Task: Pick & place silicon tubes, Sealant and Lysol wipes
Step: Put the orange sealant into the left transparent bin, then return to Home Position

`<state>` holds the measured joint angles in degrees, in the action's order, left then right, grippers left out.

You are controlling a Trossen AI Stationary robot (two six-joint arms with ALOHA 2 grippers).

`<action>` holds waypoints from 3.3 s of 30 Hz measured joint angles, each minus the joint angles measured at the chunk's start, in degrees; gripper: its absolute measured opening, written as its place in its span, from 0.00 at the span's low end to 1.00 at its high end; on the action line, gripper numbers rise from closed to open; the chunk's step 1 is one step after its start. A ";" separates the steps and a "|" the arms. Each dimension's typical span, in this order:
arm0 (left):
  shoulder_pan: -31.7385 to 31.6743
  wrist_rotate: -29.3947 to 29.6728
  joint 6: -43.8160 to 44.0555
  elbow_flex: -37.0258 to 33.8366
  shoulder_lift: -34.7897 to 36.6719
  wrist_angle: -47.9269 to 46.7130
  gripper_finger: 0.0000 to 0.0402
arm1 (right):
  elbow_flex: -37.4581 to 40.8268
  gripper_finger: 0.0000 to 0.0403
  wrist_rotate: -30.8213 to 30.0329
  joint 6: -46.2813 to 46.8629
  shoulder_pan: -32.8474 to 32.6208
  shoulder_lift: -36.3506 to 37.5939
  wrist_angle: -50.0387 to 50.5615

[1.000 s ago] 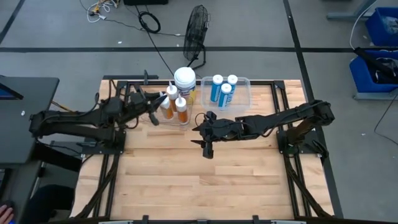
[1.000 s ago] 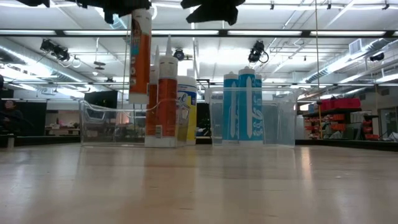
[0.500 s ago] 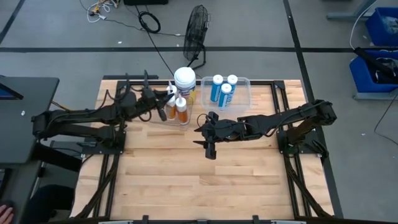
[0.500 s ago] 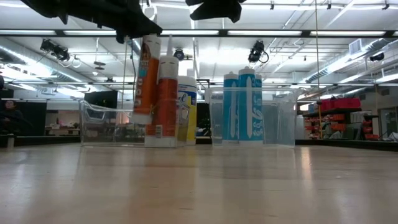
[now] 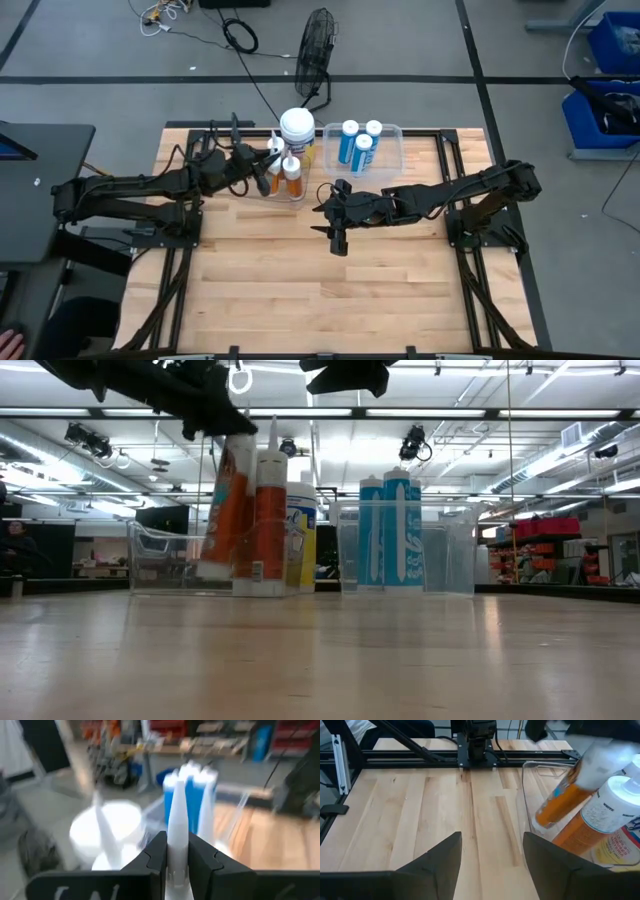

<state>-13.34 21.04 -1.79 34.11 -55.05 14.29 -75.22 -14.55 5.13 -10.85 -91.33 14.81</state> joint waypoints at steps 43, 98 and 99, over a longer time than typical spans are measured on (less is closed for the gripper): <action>-0.31 2.72 11.31 0.04 -0.04 -8.82 0.32 | 0.00 0.53 -0.02 0.15 0.31 0.00 0.44; 23.62 -13.43 2.60 -11.50 24.06 -4.88 0.00 | 48.98 0.00 -4.03 -8.53 -4.81 47.44 -25.14; 23.65 -13.55 2.58 -12.29 25.22 -4.78 0.00 | 50.58 0.00 -4.02 -8.59 -4.81 49.60 -25.54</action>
<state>10.31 7.49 0.79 21.81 -29.82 9.51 -24.64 -18.57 -3.46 -15.66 -41.72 -10.73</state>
